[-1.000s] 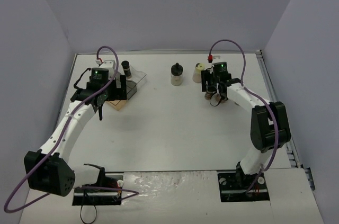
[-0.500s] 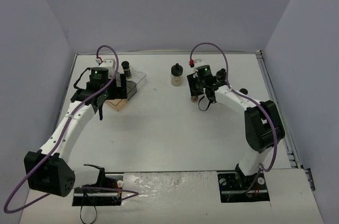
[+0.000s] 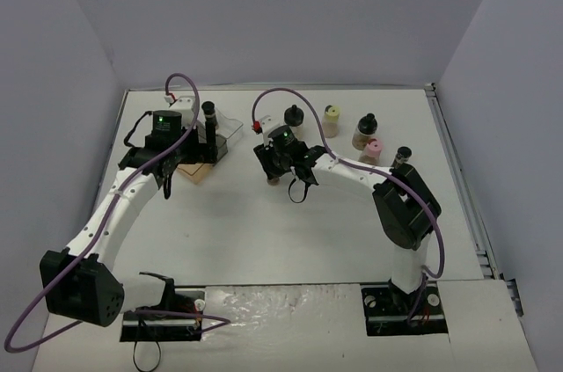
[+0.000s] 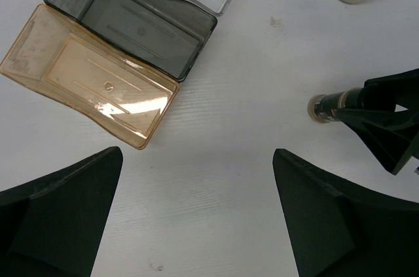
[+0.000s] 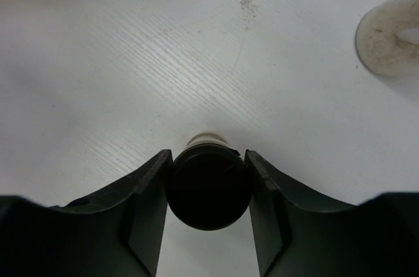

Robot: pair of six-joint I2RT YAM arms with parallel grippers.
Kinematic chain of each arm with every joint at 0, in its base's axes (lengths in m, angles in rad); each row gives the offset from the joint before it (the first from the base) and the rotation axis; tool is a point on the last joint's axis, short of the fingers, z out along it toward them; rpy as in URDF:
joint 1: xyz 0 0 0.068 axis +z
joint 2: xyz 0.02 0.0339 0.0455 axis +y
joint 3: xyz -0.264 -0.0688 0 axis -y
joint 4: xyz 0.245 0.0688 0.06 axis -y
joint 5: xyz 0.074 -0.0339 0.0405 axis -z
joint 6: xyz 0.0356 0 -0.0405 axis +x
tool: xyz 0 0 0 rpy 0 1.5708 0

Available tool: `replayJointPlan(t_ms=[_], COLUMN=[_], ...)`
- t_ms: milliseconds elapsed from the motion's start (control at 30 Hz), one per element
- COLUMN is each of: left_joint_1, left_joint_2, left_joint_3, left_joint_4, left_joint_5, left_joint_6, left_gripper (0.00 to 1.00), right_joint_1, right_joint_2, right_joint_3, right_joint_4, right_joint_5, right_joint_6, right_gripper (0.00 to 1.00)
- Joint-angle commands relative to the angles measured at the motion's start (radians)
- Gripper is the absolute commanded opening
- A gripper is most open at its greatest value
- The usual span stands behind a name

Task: Organize the condiment bottles

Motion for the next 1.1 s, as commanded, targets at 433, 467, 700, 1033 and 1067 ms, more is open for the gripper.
replayJointPlan(t_ms=[433,467,700,1033,1067], left_joint_1=[-0.245,-0.259,-0.345,-0.395,-0.395], left_joint_2=[0.084,0.104,0.248,0.48,0.505], left_joint_3=[0.069,0.082,0.156,0.306,0.323], left_joint_4=[0.146,0.153,0.213,0.156,0.133], left_joint_5=[0.045,0.041,0.003,-0.083,-0.089], left_joint_6=[-0.088,-0.09,-0.087,-0.078,-0.081], left_gripper=[0.97,0.97,0.97,0.97,0.97], right_joint_1=[-0.029,-0.055,-0.176,-0.189,-0.19], right_joint_2=[-0.445,-0.498,-0.803,-0.928,-0.93], right_joint_3=[-0.16,-0.183,-0.307,-0.346,-0.346], right_joint_4=[-0.082,-0.094,-0.19,-0.223,-0.224], right_joint_5=[0.227,0.23,0.291,0.334,0.335], right_joint_6=[-0.001,0.018,0.128,0.138,0.138], right_gripper=[1.0,1.0,1.0,1.0,1.0])
